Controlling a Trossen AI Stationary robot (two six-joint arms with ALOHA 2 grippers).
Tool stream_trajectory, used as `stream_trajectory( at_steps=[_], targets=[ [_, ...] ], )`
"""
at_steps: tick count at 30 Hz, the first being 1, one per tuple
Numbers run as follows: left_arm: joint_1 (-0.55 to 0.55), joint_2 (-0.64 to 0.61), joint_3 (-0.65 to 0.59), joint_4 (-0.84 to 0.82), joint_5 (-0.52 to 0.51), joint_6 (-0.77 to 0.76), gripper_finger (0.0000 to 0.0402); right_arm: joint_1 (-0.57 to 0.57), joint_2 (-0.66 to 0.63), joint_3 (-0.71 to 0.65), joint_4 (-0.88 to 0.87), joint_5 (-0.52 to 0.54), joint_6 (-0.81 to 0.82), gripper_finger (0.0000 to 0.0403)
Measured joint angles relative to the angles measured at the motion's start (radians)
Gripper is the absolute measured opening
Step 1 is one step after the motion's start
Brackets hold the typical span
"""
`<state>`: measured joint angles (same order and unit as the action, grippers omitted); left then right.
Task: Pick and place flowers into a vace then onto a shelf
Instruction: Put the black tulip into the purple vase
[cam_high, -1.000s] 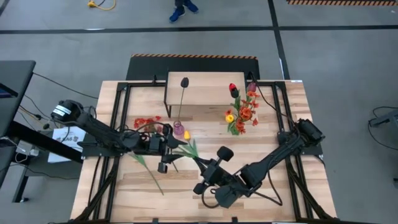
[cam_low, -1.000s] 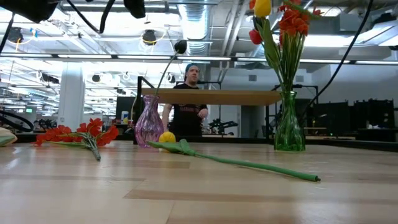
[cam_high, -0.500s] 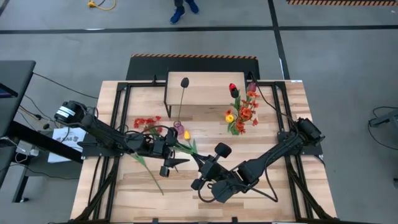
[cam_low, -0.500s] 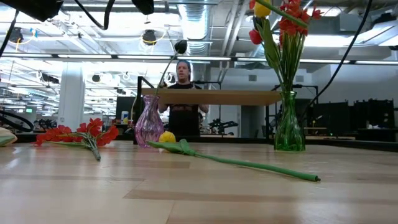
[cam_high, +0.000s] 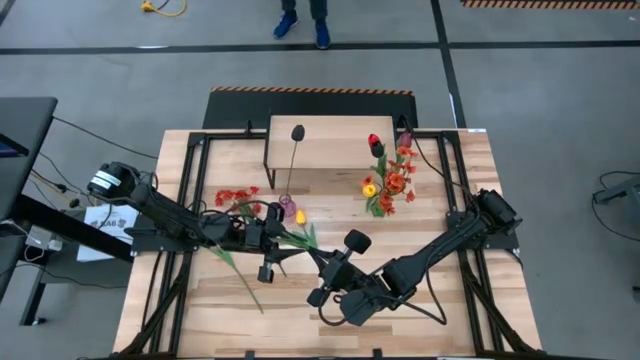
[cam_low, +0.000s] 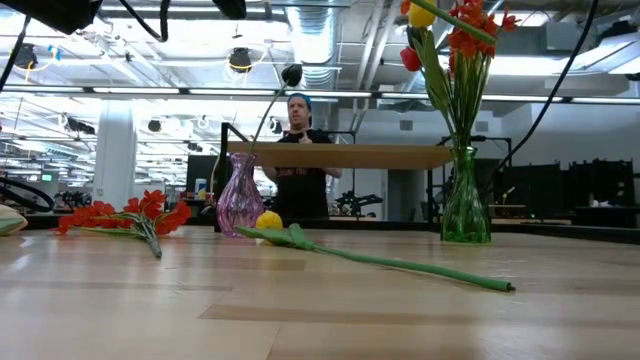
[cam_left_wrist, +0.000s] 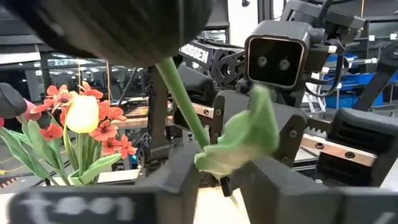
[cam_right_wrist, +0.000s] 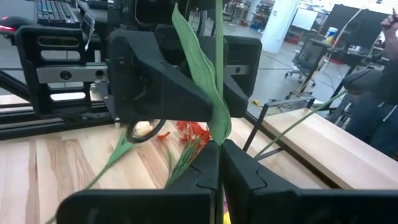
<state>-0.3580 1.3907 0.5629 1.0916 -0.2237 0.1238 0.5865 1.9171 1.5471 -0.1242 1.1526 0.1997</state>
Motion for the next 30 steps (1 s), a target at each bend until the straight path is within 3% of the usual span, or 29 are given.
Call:
stream_trajectory(
  at_steps=[5, 13, 22, 27, 30],
  targets=[
    [0.000, 0.000, 0.000, -0.006, 0.000, 0.007, 0.0011, 0.000, 0.000, 0.000, -0.002, 0.000, -0.001, 0.0006],
    [-0.001, -0.002, 0.000, -0.033, -0.014, 0.007, 0.0003, 0.000, 0.001, 0.000, -0.011, -0.003, 0.000, 0.0028],
    [0.000, -0.140, -0.003, -0.289, -0.109, -0.031, 0.0003, 0.030, 0.001, 0.000, -0.044, -0.027, 0.002, 0.0152],
    [-0.001, -0.320, -0.002, -0.546, -0.173, -0.084, 0.0002, 0.053, 0.001, 0.000, -0.062, -0.066, 0.030, 0.0226],
    [-0.001, -0.442, -0.002, -0.756, -0.180, -0.122, 0.0002, 0.063, 0.001, 0.000, -0.115, -0.082, 0.088, 0.0248]
  ],
)
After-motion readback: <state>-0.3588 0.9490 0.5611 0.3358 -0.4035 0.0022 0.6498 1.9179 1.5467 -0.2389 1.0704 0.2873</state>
